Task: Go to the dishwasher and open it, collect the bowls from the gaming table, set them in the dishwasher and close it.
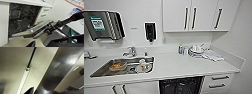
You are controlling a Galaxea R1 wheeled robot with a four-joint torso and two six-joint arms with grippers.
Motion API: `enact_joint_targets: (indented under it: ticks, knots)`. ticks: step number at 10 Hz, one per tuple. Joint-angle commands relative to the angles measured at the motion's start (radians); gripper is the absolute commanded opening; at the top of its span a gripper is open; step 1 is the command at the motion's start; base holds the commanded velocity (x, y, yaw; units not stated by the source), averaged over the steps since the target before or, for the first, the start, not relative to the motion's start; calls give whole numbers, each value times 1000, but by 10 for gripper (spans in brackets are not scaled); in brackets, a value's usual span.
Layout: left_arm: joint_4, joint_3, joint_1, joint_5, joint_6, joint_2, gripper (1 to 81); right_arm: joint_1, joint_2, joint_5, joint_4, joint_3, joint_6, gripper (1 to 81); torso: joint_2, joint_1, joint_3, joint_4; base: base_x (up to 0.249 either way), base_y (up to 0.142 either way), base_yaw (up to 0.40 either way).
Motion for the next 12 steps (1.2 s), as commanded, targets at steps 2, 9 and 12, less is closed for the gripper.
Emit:
enact_joint_targets:
  ticks: [2,9,12]
  knots:
    - [10,12,-37,15,2,-38,811,-4,19,-152,-101,76,-107,811,0,0,0,0,-82,0,0]
    - [0,-99,1,11,-4,37,811,-33,-27,-149,-229,69,-127,811,-1,-2,0,0,-52,0,0]
    - [-92,-359,78,9,-74,224,811,-95,-73,-98,-316,47,-207,811,0,-1,0,0,0,0,0]
